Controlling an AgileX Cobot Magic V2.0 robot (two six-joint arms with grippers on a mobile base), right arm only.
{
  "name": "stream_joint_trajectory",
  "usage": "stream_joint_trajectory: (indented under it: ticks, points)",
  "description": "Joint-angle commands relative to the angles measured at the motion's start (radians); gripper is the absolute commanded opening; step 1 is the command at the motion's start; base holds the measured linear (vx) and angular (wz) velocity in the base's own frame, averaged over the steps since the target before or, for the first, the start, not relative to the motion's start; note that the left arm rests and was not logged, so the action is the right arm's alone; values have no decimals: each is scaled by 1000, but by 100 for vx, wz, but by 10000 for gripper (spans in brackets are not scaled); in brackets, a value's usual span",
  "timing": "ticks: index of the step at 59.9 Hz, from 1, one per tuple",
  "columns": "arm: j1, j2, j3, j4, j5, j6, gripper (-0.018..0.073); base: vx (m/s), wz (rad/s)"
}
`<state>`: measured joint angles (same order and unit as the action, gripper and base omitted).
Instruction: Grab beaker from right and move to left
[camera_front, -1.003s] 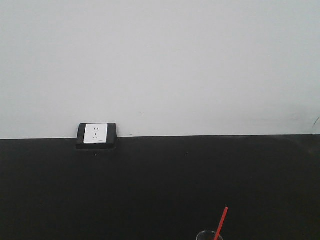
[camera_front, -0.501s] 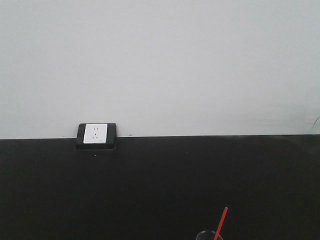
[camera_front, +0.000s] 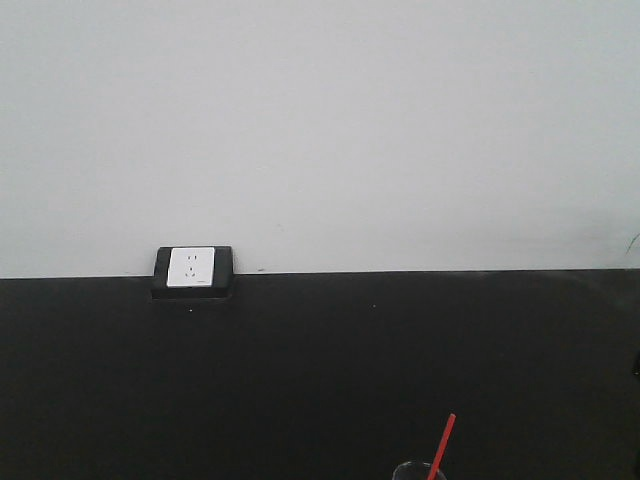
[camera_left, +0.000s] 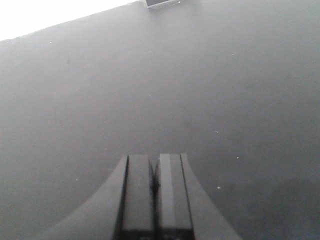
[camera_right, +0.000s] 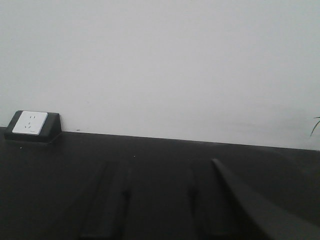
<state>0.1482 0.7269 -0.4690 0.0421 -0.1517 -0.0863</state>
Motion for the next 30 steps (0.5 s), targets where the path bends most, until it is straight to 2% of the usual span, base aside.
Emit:
stream_joint_trajectory:
  ticks: [1,8,12,23,30]
  points:
    - [-2,29,-38,0,-114,5,541,0,0]
    - [-2,79,-38,0,-149,5,687,0,0]
    - [-2,106,-38,0,-174,5,728,0,0]
    - [-2,163,-38,6,-210,14,718,0,0]
    - [-2,211,-38,-4,-296,74,691,0,0]
